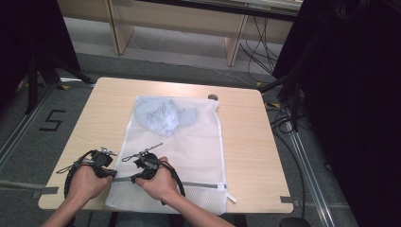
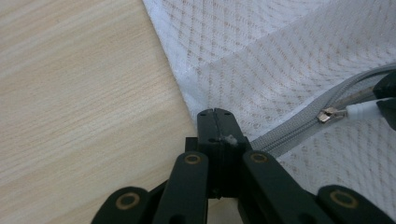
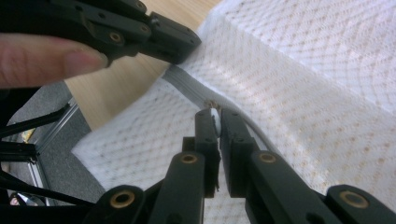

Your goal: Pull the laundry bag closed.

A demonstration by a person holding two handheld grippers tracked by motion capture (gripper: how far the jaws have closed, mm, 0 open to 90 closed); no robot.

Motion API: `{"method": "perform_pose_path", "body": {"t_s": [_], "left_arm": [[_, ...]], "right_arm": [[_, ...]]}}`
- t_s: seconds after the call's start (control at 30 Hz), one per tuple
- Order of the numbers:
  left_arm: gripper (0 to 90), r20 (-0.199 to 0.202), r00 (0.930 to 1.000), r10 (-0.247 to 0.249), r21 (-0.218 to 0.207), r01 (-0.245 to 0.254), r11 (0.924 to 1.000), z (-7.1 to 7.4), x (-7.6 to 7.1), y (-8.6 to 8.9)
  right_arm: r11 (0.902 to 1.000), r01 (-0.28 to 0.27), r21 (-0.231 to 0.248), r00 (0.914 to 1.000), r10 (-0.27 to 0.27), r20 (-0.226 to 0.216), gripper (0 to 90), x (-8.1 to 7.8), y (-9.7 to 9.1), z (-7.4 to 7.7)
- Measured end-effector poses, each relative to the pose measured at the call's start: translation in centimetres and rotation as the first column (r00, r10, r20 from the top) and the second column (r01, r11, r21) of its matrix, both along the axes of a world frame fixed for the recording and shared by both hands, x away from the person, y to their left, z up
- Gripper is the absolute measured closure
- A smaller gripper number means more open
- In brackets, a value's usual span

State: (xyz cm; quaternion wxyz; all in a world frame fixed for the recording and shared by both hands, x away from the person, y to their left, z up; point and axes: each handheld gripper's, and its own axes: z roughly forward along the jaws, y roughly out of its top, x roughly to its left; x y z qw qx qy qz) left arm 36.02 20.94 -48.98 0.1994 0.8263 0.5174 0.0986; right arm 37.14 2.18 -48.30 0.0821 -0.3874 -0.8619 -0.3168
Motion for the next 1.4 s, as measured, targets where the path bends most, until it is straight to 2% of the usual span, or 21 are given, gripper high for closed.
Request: {"method": "perform_pose_path", "body": {"t_s": [0.13, 0.23, 0.3, 0.33, 0.37, 0.7, 0.77, 1.07, 1.1, 1.2, 1.23, 1.3, 1.4], "left_arm": [[89.9, 0.000, 1.0000, -0.004, 0.001, 0.004, 1.0000, 0.0, 0.1, 0.0], [89.9, -0.002, 1.0000, 0.000, 0.001, 0.000, 1.0000, 0.0, 0.1, -0.1], [89.9, 0.000, 1.0000, 0.002, -0.002, -0.002, 1.0000, 0.0, 0.1, 0.0], [89.9, 0.000, 1.0000, 0.002, -0.002, -0.002, 1.0000, 0.0, 0.1, 0.0], [89.9, -0.001, 1.0000, 0.001, -0.001, -0.001, 1.0000, 0.0, 0.1, 0.0], [89.9, 0.001, 0.9998, 0.020, -0.007, -0.020, 0.9998, 0.0, 0.1, -0.1], [89.9, -0.005, 1.0000, 0.007, -0.008, -0.007, 0.9999, 0.0, 0.1, 0.1], [89.9, -0.005, 0.9999, 0.012, -0.010, -0.012, 0.9999, 0.0, 0.1, 0.1], [89.9, -0.005, 0.9999, 0.013, -0.010, -0.013, 0.9999, 0.0, 0.1, 0.1], [89.9, -0.004, 0.9999, 0.015, -0.014, -0.015, 0.9998, 0.0, 0.1, 0.1], [89.9, 0.001, 0.9998, 0.019, -0.020, -0.019, 0.9996, -0.1, 0.1, 0.0], [89.9, -0.001, 0.9999, 0.012, -0.011, -0.012, 0.9999, 0.0, 0.1, 0.0], [89.9, 0.002, 0.9998, 0.020, -0.020, -0.020, 0.9996, -0.1, 0.1, 0.0]], "right_arm": [[1.0000, -0.005, 0.000, 0.9998, 0.005, 0.020, 87.0, 0.0, -0.5, -0.1], [1.0000, 0.003, -0.005, 1.0000, -0.003, 0.003, 87.0, -0.1, -0.7, 0.1], [0.9999, -0.009, -0.008, 0.9996, 0.009, 0.028, 87.0, 0.1, -0.9, 0.1], [0.9999, -0.009, -0.008, 0.9996, 0.009, 0.028, 87.0, 0.1, -0.9, 0.1], [0.9999, 0.011, -0.011, 0.9999, -0.011, 0.001, 87.0, -0.1, -1.0, 0.3], [0.9998, 0.013, -0.015, 0.9999, -0.013, 0.009, 87.0, -0.1, -1.4, 0.6], [0.9998, 0.015, -0.016, 0.9999, -0.015, 0.002, 87.0, -0.1, -1.5, 0.6], [0.9996, 0.019, -0.020, 0.9998, -0.019, -0.003, 87.0, -0.2, -2.0, 0.8], [0.9998, 0.014, -0.015, 0.9999, -0.014, 0.006, 87.0, -0.1, -2.1, 0.8], [0.9996, 0.020, -0.018, 0.9998, -0.020, 0.000, 87.0, -0.1, -2.2, 0.9], [0.9999, 0.003, -0.016, 0.9997, -0.003, 0.023, 87.0, 0.0, -2.4, 0.8], [0.9999, 0.005, -0.013, 0.9999, -0.005, 0.016, 87.0, 0.1, -2.6, 0.9], [0.9999, 0.000, -0.011, 0.9999, 0.000, 0.015, 87.0, 0.1, -2.8, 0.9]]}}
